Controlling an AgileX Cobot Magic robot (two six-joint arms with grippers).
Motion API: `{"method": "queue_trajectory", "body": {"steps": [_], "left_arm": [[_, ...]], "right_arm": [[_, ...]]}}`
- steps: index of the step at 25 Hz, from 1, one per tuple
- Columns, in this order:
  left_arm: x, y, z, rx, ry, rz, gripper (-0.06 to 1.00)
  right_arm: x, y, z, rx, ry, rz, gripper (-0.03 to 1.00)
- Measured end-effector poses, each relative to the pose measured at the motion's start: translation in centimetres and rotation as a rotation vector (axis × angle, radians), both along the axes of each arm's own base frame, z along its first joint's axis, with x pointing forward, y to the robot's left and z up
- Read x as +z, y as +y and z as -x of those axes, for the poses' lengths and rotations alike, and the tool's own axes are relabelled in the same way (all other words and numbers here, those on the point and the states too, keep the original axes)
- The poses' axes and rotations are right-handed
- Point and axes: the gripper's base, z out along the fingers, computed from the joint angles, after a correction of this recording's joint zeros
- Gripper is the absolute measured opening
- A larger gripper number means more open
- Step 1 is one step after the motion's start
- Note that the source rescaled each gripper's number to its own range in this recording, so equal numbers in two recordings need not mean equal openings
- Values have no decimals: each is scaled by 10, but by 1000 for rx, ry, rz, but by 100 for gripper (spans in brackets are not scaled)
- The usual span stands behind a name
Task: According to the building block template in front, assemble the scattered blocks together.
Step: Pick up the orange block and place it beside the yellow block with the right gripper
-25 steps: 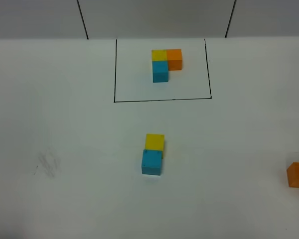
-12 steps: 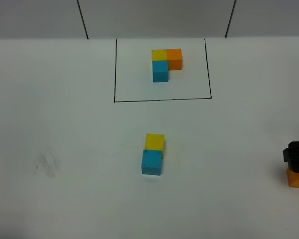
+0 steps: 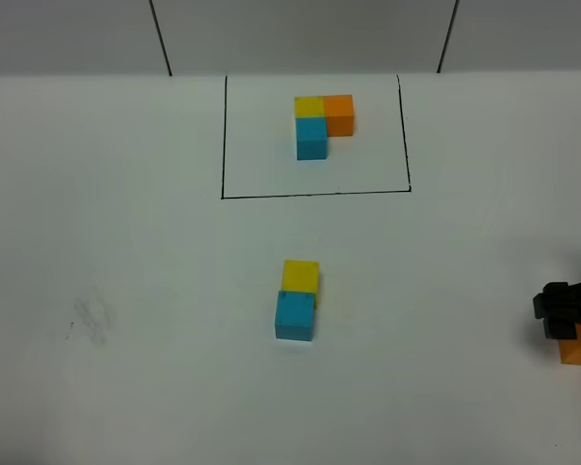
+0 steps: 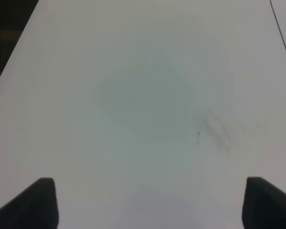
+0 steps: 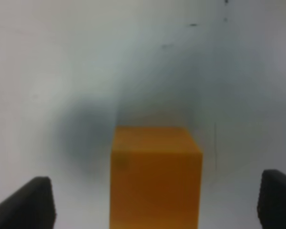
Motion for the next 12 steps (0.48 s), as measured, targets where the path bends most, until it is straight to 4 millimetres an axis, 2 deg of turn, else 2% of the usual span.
{"method": "queue_trajectory", "body": {"steps": [9, 11, 12], "left_arm": [[0, 0, 0, 0, 0, 0, 66], [0, 0, 0, 0, 0, 0, 66], [0, 0, 0, 0, 0, 0, 66]], "right_arm": [[-25, -9, -8, -36, 44, -5, 74], [-27, -9, -8, -27, 47, -3, 70], [-27, -9, -8, -25, 48, -3, 65]]}}
